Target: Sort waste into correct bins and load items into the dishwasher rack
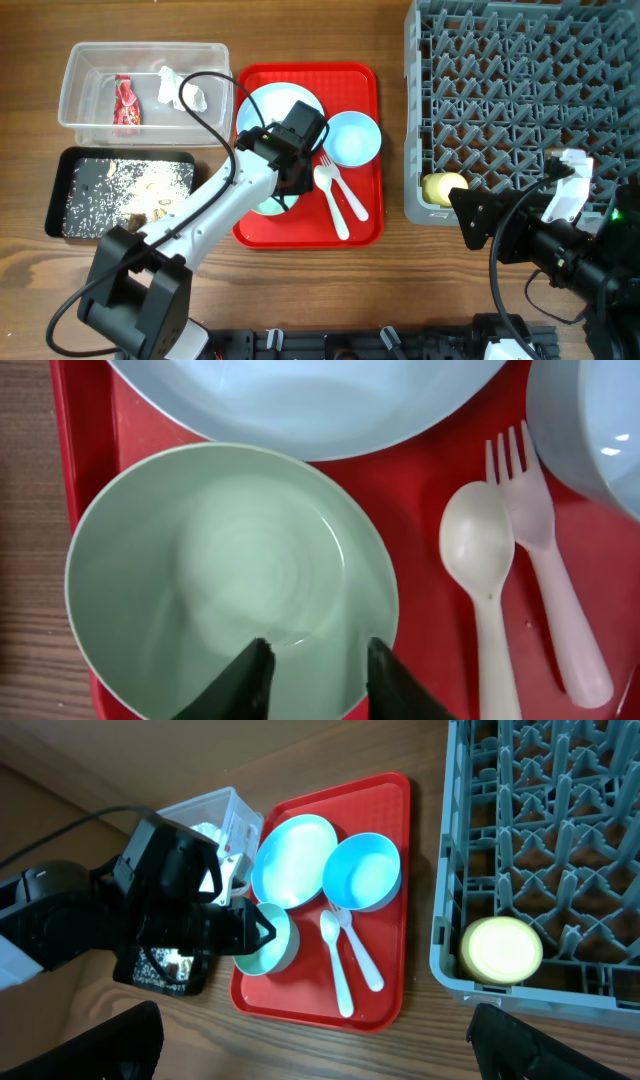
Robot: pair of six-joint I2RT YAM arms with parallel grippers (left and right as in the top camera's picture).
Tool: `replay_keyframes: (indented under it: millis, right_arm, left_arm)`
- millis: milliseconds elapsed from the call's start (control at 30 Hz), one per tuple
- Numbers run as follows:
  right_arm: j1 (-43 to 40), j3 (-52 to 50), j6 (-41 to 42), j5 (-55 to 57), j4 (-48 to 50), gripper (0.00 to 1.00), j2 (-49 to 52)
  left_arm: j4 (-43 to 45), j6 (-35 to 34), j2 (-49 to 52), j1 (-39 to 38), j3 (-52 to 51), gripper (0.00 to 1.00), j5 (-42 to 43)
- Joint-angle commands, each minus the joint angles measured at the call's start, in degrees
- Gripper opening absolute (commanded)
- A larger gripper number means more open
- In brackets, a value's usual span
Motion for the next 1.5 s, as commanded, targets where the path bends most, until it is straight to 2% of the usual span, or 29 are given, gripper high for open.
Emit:
replay_keyframes:
  millis: [0,133,200,233,267,300,567,800,1000,1133,1333,1467]
  right_arm:
    - [0.24,0.35,0.24,0.76,-0.02,1.00,-0.04]
    - [0.24,0.35,0.92,0.68,0.00,1.00,-0.04]
    - [0.24,0.35,8.09,0.76,0.61,1.00,-0.04]
    - [0.24,0.35,11.74,0.79,0.46,1.00,-0.04]
    - [0.24,0.35,15.28,0.79,0.39,1.00,-0.04]
    - [0.24,0.35,17.77,0.79,0.39,1.00,-0.04]
    - [0.24,0.35,44.33,0.79,0.42,1.00,-0.04]
    - [0.24,0.35,73.85,0.79,0.39,1.00,-0.04]
    - [0.24,0.35,102.09,0.79,0.39,1.00,-0.04]
    - [0.24,0.35,102.20,0.98,0.20,1.00,-0.04]
    - [0.24,0.35,102.20,0.98,0.20,1.00,-0.04]
    - [0.24,0.35,102.20,0.98,0.20,1.00,-0.04]
  left_arm:
    - [-1.01,-2.08,-0.90,-0.11,-0.02,0.35,2.49]
    - [-4.55,-2.05,-5.86,-0.11,2.56,0.34,3.34]
    - [-5.60,-1.81,-9.16,-0.11,4.50,0.37,3.34]
    - [-5.99,-1.84,-11.28,-0.13,5.70,0.44,3.34]
    - [-6.25,-1.84,-13.55,-0.13,6.91,0.63,3.37]
    - [-6.23,-1.86,-15.72,-0.13,7.89,1.00,3.39]
    - [-5.86,-1.68,-31.85,-0.13,9.46,1.00,7.30]
    - [-8.83,10.49,-40.96,0.00,9.44,1.00,-0.87]
    - [-5.44,12.26,-45.11,1.55,8.44,1.00,-10.82]
    - [1.42,15.10,-47.89,5.70,3.78,1.00,-9.68]
    - [17.99,18.73,-59.91,17.33,-12.26,1.00,5.35]
    - [27.74,21.16,-68.08,21.88,-23.63,1.00,10.36]
